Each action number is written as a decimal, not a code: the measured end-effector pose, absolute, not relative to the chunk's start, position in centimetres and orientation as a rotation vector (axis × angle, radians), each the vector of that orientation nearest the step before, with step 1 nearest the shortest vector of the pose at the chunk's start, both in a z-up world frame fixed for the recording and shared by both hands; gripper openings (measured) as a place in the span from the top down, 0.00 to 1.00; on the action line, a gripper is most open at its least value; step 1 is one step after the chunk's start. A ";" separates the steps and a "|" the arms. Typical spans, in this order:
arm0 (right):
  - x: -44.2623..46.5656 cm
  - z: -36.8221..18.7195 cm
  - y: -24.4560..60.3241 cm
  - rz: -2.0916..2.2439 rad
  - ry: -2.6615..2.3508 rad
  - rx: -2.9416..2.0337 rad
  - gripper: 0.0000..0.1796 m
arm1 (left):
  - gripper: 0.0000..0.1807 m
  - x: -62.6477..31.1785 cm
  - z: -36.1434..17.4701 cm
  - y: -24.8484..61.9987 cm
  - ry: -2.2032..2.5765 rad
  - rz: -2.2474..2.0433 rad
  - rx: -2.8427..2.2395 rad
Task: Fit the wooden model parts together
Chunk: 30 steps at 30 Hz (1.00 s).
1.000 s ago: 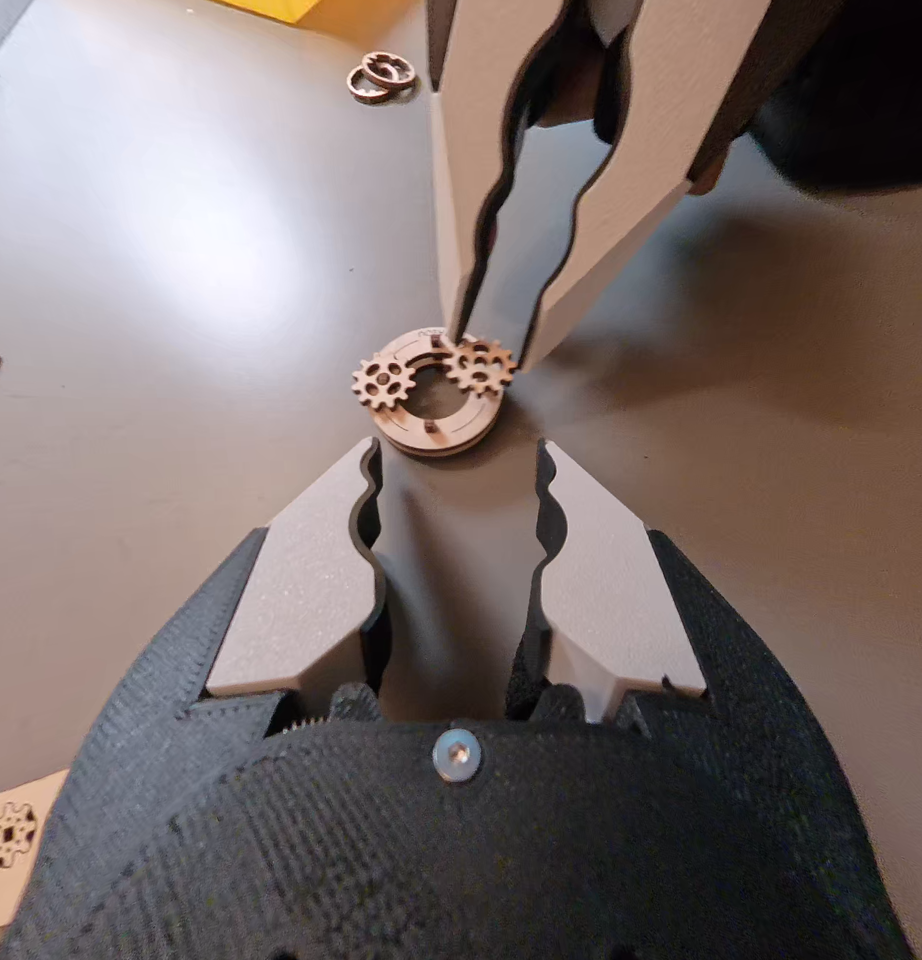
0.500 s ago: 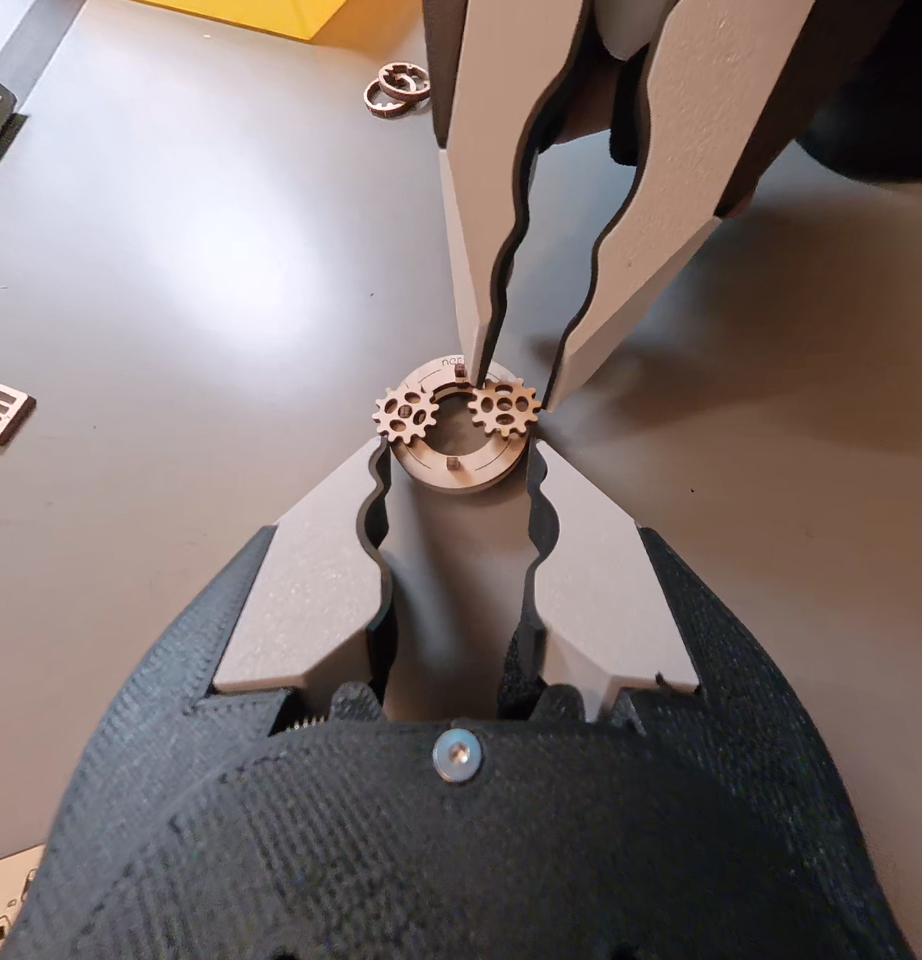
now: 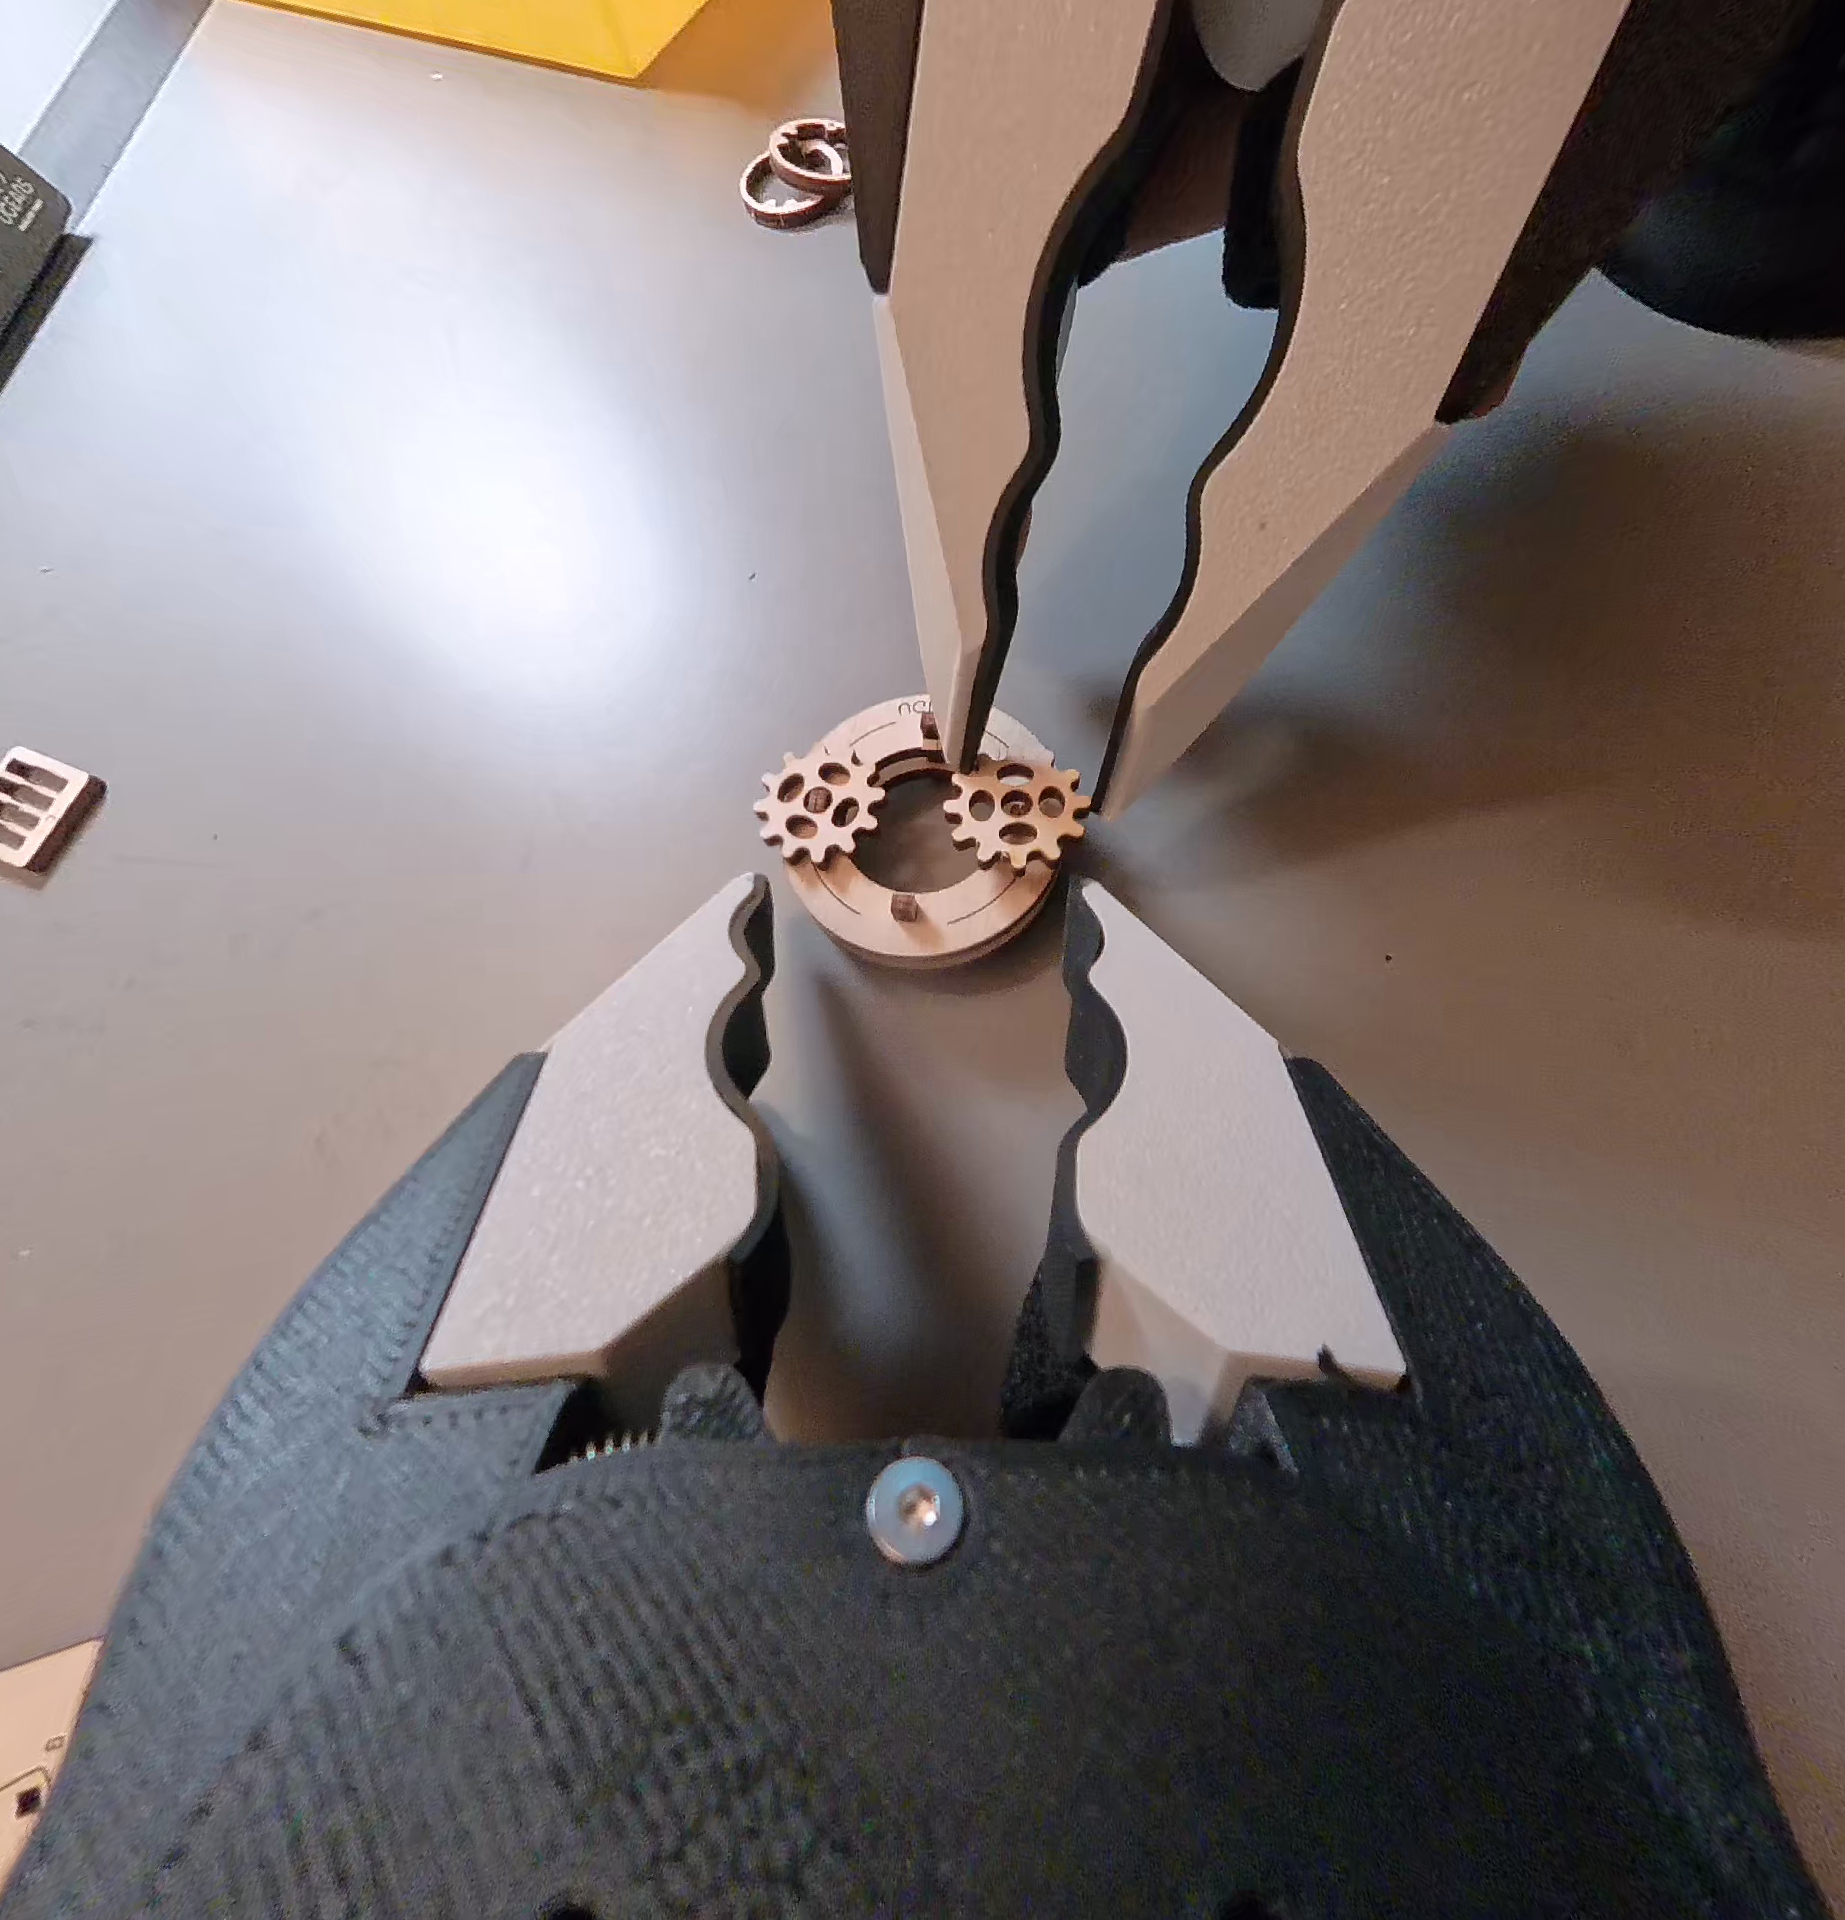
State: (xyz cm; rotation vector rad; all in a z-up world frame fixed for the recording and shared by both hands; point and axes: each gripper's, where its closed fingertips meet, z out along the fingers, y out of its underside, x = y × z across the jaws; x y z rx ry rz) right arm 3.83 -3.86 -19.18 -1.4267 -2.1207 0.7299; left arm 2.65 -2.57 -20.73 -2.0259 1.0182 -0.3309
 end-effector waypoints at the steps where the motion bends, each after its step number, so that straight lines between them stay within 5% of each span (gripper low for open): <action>1: 3.8 -19.2 -3.8 0.724 -2.124 -1.426 0.89 | 0.70 2.6 -20.7 -2.6 1.018 -0.330 -2.026; 30: 4.6 -18.2 -3.3 0.664 -2.168 -1.424 0.84 | 0.76 2.4 -20.4 -2.9 0.998 -0.324 -2.010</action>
